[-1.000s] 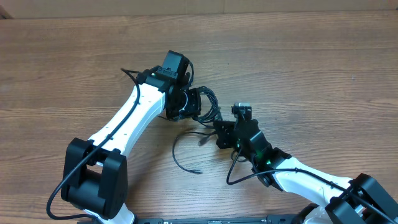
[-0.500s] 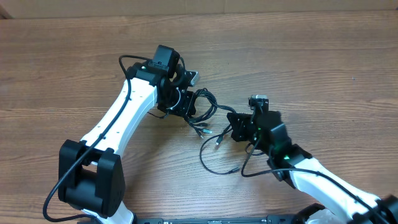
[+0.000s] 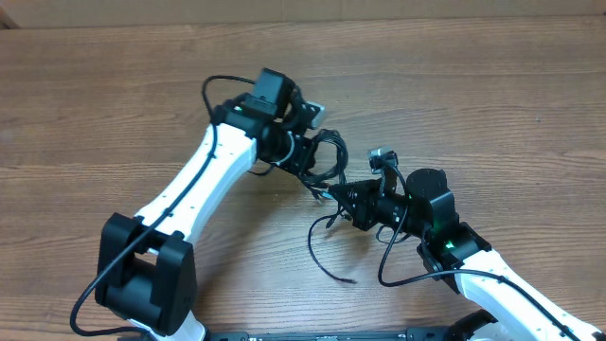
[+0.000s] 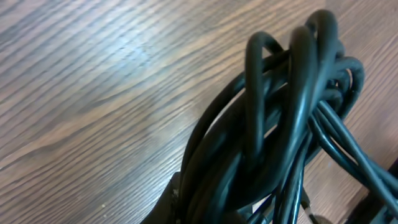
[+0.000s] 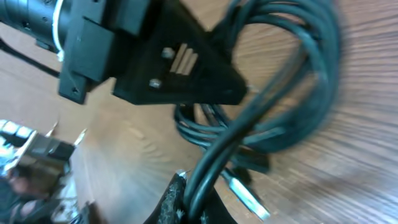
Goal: Untangle cables
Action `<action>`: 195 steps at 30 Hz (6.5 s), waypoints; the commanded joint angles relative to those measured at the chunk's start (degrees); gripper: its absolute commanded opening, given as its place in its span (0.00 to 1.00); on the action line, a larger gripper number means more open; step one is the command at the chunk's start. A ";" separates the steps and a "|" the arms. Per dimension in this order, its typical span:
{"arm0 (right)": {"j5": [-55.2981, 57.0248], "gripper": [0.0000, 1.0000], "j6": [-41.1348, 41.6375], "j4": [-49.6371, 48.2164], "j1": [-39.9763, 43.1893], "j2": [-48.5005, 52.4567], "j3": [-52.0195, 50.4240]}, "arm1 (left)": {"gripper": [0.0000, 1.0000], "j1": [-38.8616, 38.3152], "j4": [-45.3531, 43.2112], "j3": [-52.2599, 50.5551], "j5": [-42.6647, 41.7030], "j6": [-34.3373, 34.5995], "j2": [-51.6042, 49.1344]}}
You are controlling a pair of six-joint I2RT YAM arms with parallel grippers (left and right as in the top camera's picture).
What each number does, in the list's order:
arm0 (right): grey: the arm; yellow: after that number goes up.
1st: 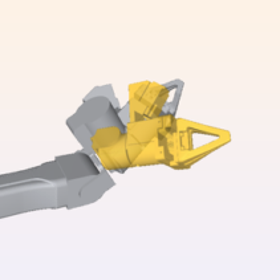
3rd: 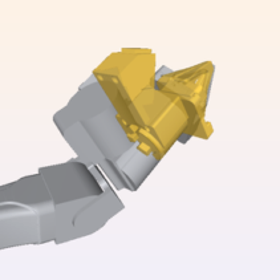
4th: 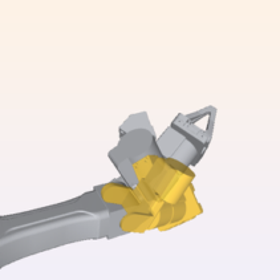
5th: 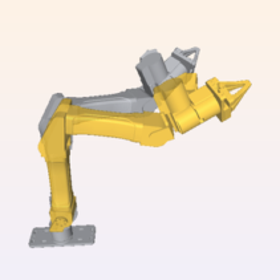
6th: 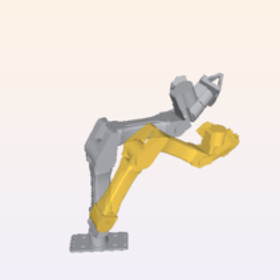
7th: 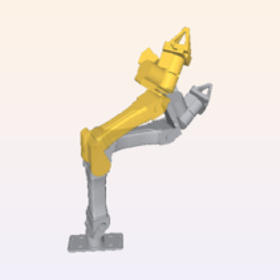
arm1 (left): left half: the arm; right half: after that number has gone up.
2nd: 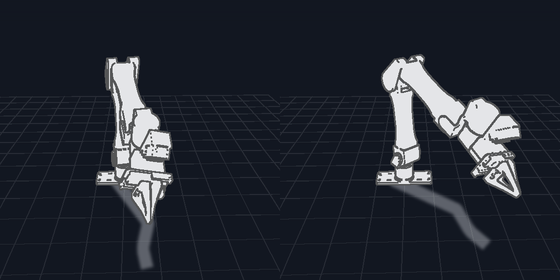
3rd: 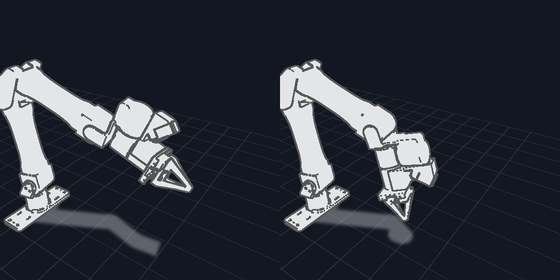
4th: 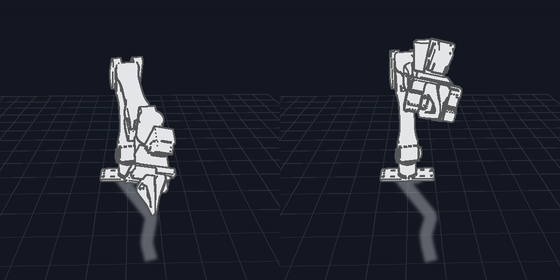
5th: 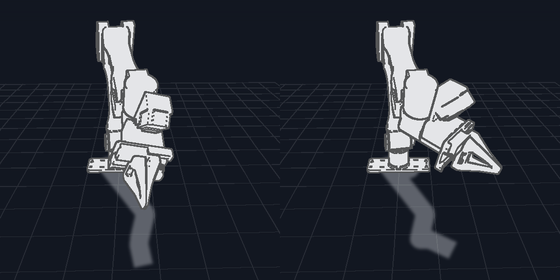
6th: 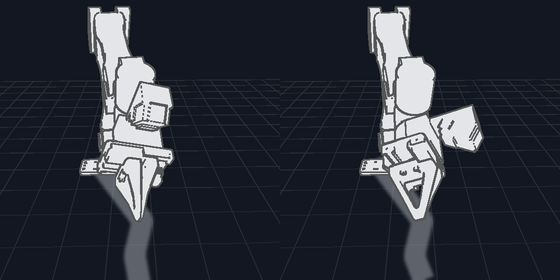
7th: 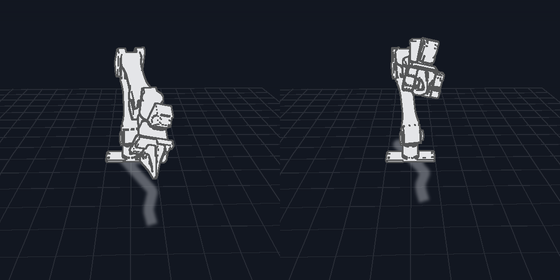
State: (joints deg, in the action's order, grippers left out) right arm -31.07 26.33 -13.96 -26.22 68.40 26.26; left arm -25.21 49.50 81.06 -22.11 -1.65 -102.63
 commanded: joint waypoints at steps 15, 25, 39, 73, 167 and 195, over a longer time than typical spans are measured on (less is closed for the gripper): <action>11.13 0.04 0.87 2.21 0.37 -0.24 0.31 | 0.04 -5.25 1.09 0.98 -14.12 -14.71 1.95; 15.61 0.04 4.04 0.46 0.48 -0.24 0.46 | 0.04 -5.25 9.49 0.98 -17.92 -24.24 1.95; 15.78 0.13 9.73 -0.92 0.46 -0.24 0.46 | 0.04 -5.55 11.21 0.96 -23.89 -29.66 1.92; -17.77 0.93 -10.38 1.22 10.67 -2.99 0.44 | 0.04 3.06 19.50 0.96 -28.50 -48.06 1.92; 22.67 0.80 3.50 -2.36 19.47 8.17 0.44 | 0.04 -4.07 41.81 0.98 -39.43 -69.16 1.92; 0.04 0.77 3.41 -2.14 34.36 8.17 0.46 | 0.04 -4.07 35.19 0.98 -39.65 -53.48 1.92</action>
State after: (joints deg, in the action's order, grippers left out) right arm -48.73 24.29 -16.08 2.66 74.48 26.24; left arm -27.22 82.32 83.70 -61.91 -59.57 -103.79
